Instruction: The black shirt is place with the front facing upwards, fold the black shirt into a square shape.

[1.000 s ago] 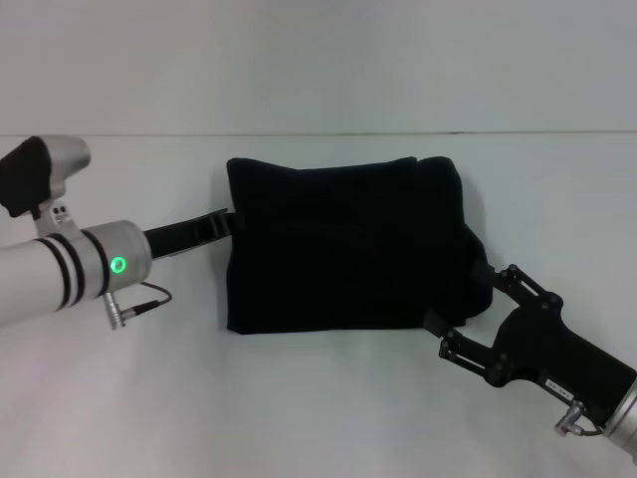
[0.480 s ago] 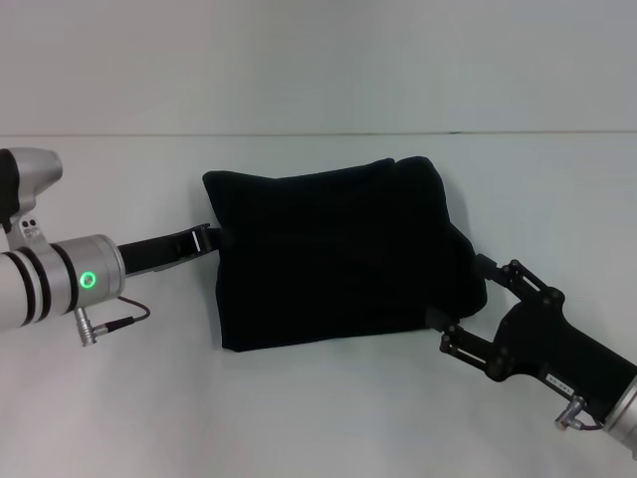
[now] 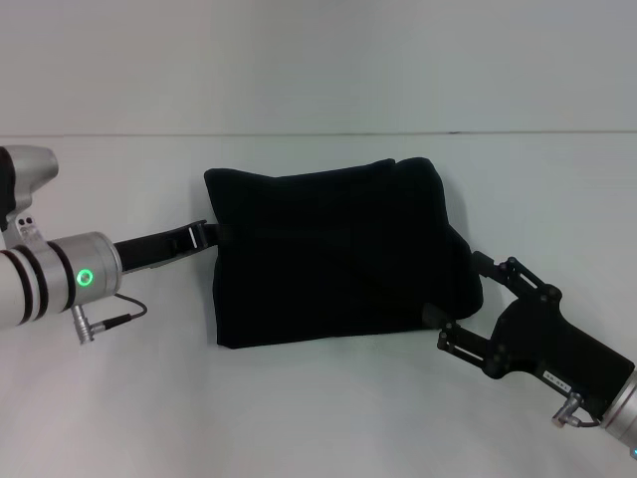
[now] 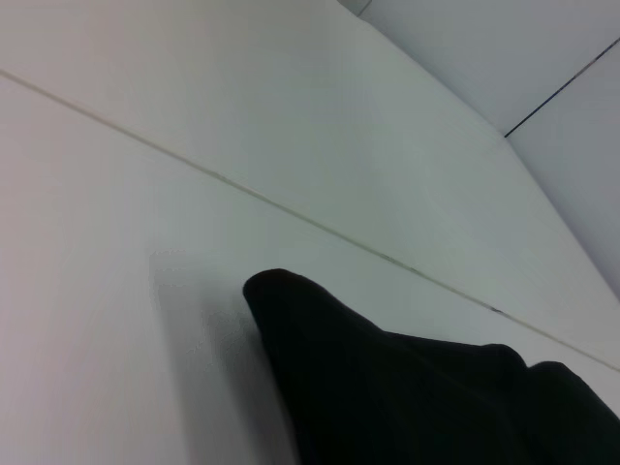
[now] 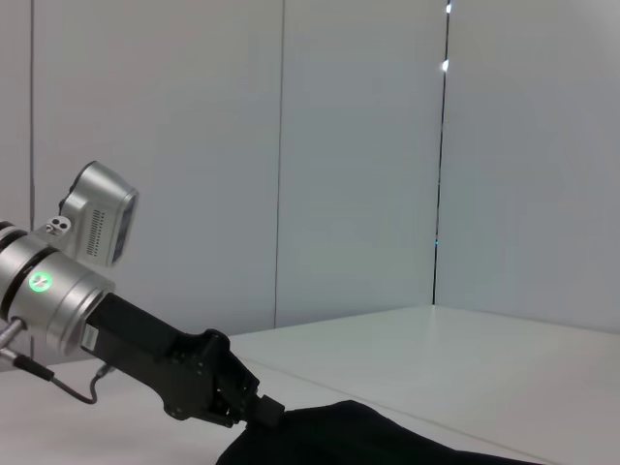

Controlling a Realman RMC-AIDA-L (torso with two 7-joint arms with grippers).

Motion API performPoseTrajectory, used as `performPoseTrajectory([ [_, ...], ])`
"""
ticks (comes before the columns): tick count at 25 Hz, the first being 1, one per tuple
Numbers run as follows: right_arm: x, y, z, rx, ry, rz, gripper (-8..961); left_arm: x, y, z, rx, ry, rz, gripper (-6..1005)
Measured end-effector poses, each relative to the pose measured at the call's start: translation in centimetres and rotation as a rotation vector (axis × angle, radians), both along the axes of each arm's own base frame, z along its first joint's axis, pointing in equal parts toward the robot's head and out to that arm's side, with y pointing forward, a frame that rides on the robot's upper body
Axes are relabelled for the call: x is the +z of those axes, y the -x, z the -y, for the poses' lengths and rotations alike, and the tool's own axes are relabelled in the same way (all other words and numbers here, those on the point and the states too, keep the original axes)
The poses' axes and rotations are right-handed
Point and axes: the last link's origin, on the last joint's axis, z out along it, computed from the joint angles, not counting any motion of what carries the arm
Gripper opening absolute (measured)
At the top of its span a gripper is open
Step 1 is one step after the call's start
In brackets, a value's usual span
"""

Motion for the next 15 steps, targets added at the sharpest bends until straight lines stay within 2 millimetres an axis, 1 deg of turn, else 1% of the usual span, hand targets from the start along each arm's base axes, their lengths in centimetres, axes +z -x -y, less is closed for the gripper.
performPoseTrajectory([
  [7, 0.0, 0.0, 0.0, -0.001, 0.0, 0.0, 903, 0.8, 0.1, 1.1, -0.055, -0.02, 0.016, 81],
  [10, 0.1, -0.1, 0.0, -0.001, -0.003, 0.002, 903, 1.4, 0.2, 1.7, -0.107, -0.029, 0.009, 214],
  [13, 0.3, -0.2, 0.0, -0.006, -0.011, -0.001, 903, 2.2, 0.1, 2.6, -0.213, -0.041, -0.014, 343],
  [15, 0.4, -0.3, 0.0, -0.007, -0.017, -0.003, 903, 2.7, 0.0, 3.6, -0.309, -0.061, -0.038, 422],
])
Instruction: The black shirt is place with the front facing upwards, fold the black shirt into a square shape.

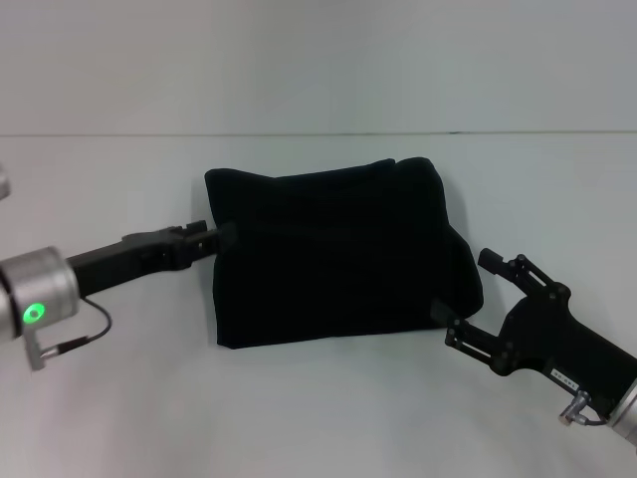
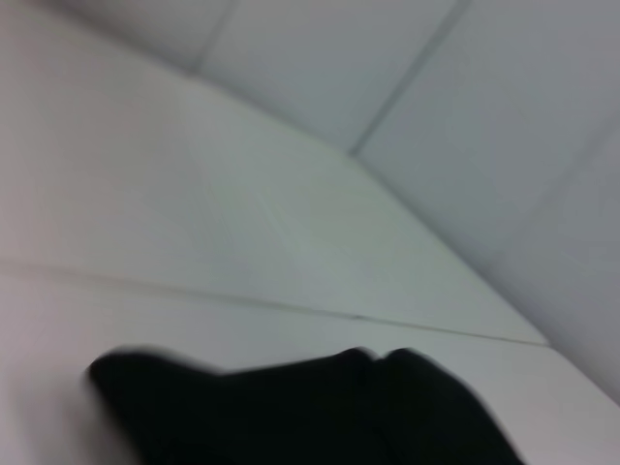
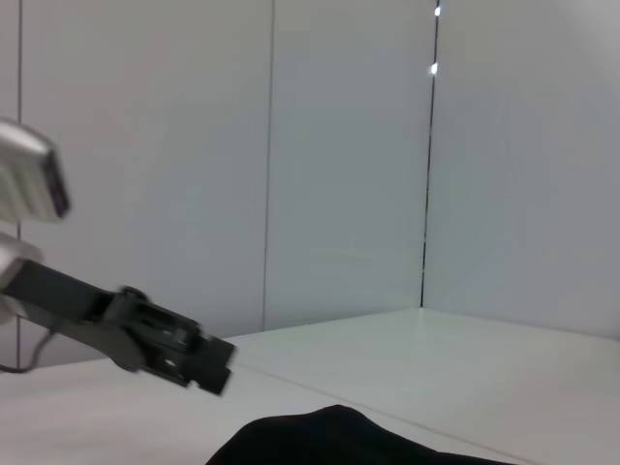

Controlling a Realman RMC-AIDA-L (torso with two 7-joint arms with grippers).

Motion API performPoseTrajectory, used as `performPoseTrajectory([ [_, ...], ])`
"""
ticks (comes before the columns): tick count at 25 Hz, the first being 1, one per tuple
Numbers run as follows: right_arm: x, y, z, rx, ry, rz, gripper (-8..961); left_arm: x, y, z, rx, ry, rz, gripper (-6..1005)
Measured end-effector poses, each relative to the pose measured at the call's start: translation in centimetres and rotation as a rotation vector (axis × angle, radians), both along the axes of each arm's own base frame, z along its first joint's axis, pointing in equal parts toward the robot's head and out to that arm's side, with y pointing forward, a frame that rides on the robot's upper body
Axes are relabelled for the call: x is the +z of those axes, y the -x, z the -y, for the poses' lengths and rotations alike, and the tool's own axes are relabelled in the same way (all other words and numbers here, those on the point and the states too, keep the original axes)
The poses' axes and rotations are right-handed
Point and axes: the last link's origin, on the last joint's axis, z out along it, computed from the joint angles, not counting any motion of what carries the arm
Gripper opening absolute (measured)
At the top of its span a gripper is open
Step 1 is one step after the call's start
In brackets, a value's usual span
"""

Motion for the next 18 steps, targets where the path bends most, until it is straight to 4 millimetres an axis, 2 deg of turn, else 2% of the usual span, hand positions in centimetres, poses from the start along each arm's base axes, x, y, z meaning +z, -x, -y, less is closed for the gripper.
performPoseTrajectory([
  [5, 0.1, 0.1, 0.1, 0.007, -0.004, -0.007, 904, 0.5, -0.6, 3.8, -0.345, -0.085, -0.089, 627],
  [9, 0.2, 0.1, 0.2, 0.011, -0.005, -0.014, 904, 0.2, -0.3, 6.8, -0.514, -0.163, -0.131, 787],
  [10, 0.1, 0.1, 0.2, 0.011, -0.003, -0.016, 904, 0.2, -0.3, 6.8, -0.514, -0.163, -0.131, 820],
  [12, 0.0, 0.2, 0.5, 0.014, 0.004, -0.019, 903, -0.1, 0.4, 8.6, -0.567, -0.167, -0.155, 884],
  [14, 0.0, 0.1, 0.8, 0.016, 0.01, -0.021, 902, -0.2, 0.8, 9.5, -0.571, -0.148, -0.157, 949],
  [18, -0.3, -0.3, 1.8, 0.003, 0.025, -0.034, 903, -0.3, 2.1, 11.0, -0.532, -0.13, -0.157, 948],
])
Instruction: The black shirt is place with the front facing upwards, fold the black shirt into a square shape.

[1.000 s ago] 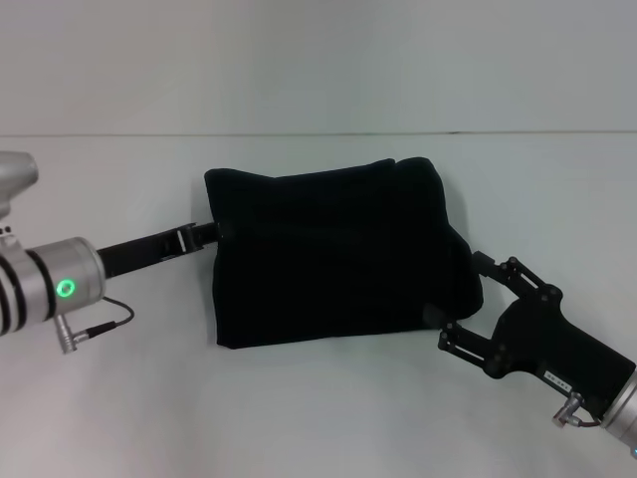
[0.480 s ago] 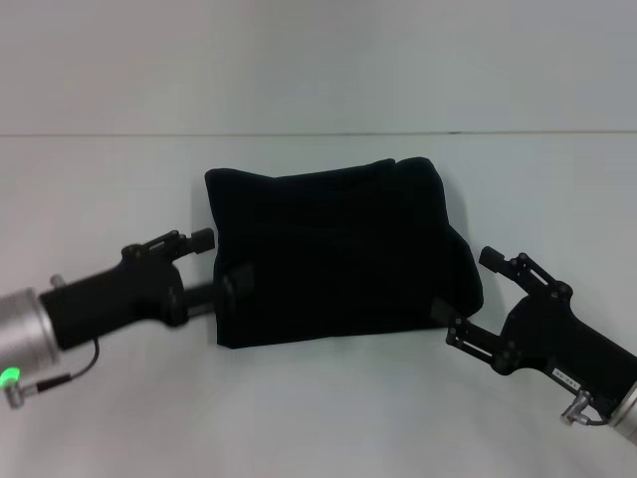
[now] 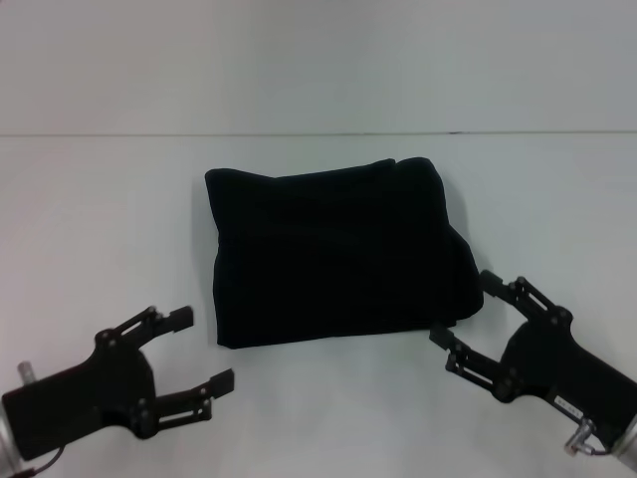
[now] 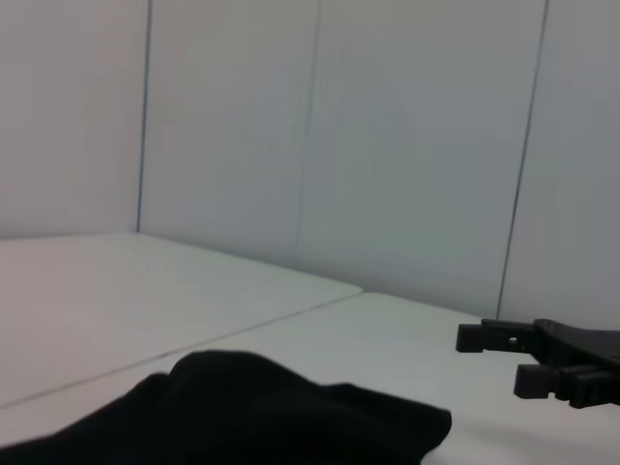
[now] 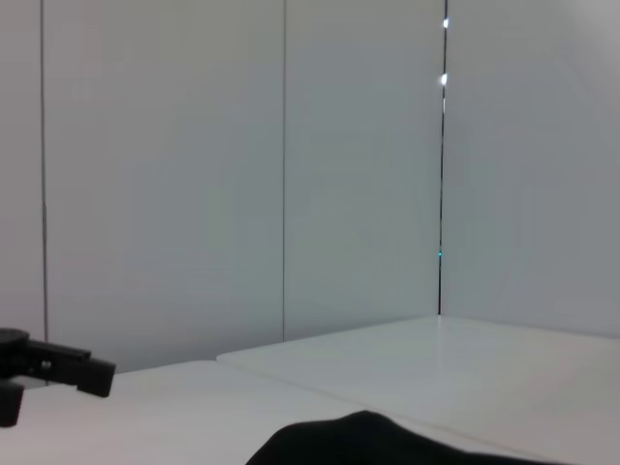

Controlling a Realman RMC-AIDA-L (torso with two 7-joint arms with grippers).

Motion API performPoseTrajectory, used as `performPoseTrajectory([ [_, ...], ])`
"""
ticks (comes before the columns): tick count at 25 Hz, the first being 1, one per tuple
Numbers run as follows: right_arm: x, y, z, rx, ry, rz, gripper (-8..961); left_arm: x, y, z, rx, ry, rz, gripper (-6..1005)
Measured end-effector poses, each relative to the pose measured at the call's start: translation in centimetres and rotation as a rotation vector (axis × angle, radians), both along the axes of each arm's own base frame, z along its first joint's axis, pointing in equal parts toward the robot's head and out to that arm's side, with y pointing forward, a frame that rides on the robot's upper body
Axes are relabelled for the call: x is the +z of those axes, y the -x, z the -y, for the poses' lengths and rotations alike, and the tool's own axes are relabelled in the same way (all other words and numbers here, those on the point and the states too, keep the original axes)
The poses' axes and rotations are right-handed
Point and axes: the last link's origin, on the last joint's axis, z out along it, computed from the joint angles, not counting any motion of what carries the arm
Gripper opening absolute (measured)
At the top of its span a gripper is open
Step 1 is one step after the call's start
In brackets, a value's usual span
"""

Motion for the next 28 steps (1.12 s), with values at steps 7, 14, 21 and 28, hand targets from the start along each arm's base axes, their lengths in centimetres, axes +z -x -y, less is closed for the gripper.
performPoseTrajectory([
  [7, -0.4, -1.1, 1.3, -0.052, 0.016, 0.008, 903, 0.2, 1.4, 1.1, 0.048, -0.034, -0.008, 947],
  [14, -0.6, -1.2, 1.5, -0.051, 0.029, 0.018, 902, 0.0, 1.7, 1.0, 0.059, -0.025, -0.036, 947],
  [21, -0.7, -1.2, 1.5, -0.05, 0.04, 0.027, 903, 0.2, 1.8, 0.9, 0.057, -0.026, -0.042, 947],
  [28, -0.9, -1.5, 1.1, -0.066, 0.043, 0.051, 904, 0.0, 2.3, 0.5, 0.08, -0.021, -0.078, 947],
])
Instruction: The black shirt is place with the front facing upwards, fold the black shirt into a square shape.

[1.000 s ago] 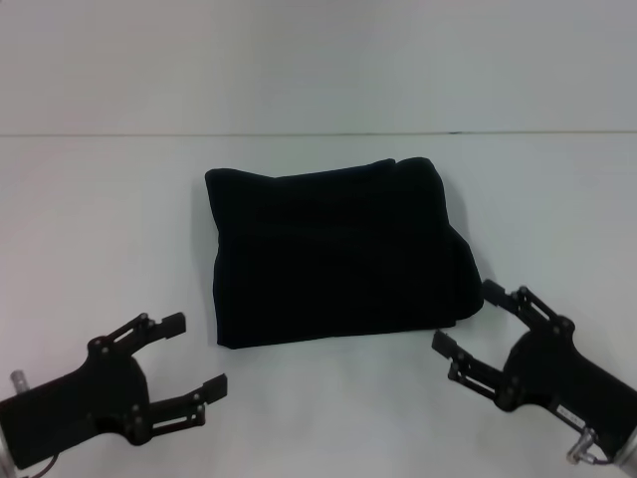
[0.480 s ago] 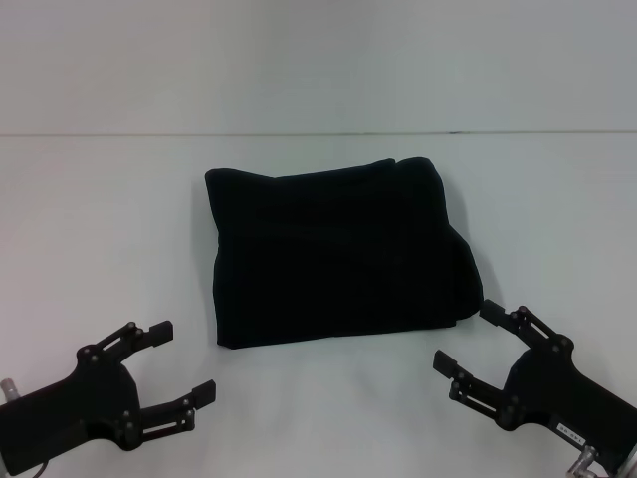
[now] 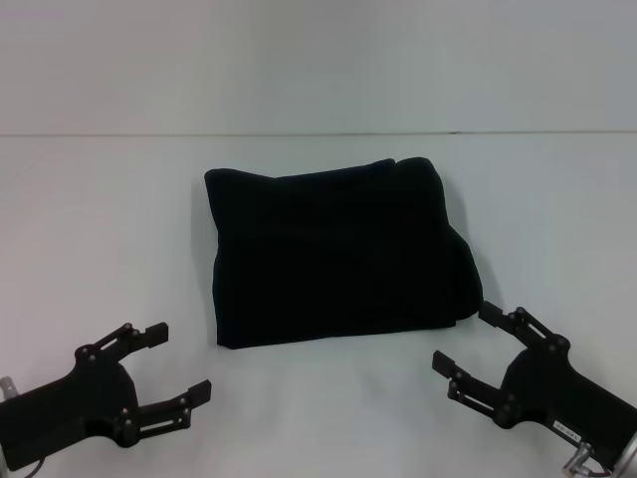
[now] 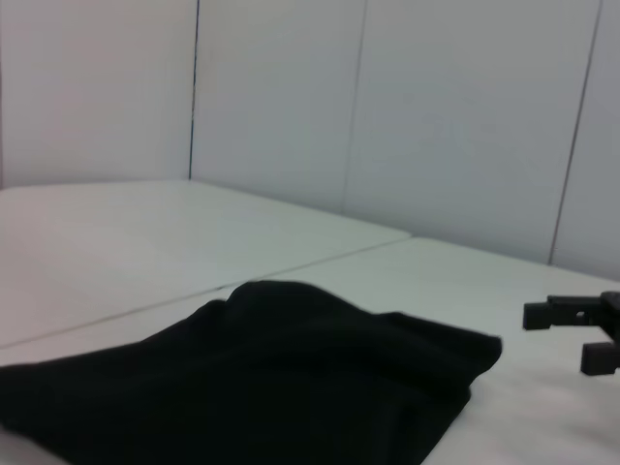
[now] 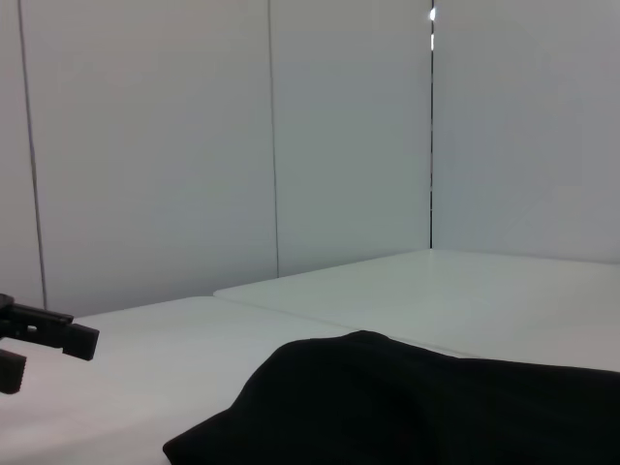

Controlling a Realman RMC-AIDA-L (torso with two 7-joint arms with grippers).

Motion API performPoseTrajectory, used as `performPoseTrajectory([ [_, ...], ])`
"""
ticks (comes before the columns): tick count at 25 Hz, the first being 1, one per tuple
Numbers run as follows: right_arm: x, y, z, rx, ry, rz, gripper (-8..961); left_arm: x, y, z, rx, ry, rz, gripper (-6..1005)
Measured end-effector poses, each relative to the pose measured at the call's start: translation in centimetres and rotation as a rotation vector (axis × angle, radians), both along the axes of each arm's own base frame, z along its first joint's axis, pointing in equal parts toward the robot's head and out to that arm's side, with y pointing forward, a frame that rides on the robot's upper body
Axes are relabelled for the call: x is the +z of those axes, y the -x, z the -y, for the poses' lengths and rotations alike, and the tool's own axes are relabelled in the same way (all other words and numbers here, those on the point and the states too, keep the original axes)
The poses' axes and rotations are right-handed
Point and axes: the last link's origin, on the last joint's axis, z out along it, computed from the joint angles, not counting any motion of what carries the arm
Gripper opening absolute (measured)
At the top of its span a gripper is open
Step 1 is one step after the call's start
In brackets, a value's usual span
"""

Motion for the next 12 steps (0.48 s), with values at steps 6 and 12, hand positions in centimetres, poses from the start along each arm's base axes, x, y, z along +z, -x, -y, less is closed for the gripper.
performPoseTrajectory([
  [6, -0.51, 0.94, -0.65, 0.047, 0.033, 0.011, 902, 0.46, 0.29, -0.19, 0.045, -0.002, 0.02, 947],
  [12, -0.73, 1.06, -0.88, 0.048, 0.046, 0.021, 902, 0.5, 0.47, -0.19, 0.047, -0.002, 0.009, 947],
])
